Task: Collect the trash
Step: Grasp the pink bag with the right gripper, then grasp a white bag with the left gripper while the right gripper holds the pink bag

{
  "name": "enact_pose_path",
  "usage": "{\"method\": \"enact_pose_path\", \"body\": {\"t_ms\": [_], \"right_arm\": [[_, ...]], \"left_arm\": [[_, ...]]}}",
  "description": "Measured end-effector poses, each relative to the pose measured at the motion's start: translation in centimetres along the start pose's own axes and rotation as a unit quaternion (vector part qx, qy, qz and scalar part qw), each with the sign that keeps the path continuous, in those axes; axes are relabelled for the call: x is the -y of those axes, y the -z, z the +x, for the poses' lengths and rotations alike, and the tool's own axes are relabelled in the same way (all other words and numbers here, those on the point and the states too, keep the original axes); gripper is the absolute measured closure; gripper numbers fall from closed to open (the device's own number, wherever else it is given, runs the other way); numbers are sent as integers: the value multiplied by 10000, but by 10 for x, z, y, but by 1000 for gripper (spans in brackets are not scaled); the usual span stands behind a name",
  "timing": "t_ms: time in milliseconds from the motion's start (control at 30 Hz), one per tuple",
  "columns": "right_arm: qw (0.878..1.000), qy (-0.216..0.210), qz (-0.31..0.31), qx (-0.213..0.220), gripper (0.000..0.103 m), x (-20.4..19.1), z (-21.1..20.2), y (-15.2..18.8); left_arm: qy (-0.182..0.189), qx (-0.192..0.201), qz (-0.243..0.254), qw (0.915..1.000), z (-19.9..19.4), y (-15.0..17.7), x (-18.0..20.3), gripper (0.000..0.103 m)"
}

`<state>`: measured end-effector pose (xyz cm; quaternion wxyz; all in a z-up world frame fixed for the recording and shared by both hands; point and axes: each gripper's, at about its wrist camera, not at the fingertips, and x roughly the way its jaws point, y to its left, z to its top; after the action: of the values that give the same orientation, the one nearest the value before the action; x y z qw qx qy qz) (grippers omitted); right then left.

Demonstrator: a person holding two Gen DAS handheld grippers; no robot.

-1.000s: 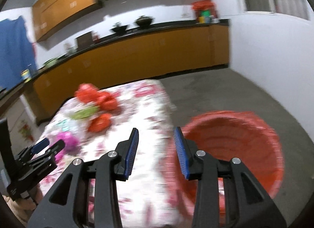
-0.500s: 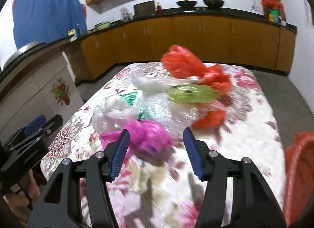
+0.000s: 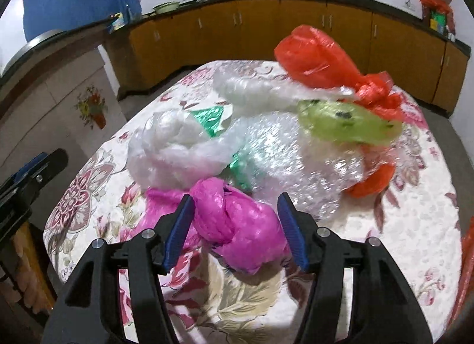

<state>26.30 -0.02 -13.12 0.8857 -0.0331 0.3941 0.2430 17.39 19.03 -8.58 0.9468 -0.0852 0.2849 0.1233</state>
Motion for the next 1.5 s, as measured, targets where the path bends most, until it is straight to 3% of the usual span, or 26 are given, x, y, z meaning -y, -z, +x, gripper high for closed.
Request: {"method": "enact_pose_path", "body": {"t_ms": [33,167,233,400,567,900,1233,1500], "right_arm": [[10000,-47,-26,-60,45,-1,2,1],[9997,-88,-79,-193,66,-4,5,8],[9998,-99,-68,-159,68,-2,-2,12],[9999,-128,-93,-71,69,5,-25,22],[9998,171,-68,-7,69,26,-59,46],[9917,897,901,194,69,105,-112,72],[9890,929,1117,289,69,118,-120,80],[9890,907,1128,299,69,117,-122,80]], "left_arm": [[12,-12,-2,10000,1,0,0,33],[74,-69,30,9999,6,-2,3,33],[116,-86,60,9999,9,-3,6,33],[302,-120,196,9993,18,-8,22,33],[507,-173,338,9980,30,-16,42,33],[920,-527,593,9926,54,-5,71,33],[1135,-607,811,9884,47,3,83,33],[1229,-1109,892,9822,55,29,83,34]]}}
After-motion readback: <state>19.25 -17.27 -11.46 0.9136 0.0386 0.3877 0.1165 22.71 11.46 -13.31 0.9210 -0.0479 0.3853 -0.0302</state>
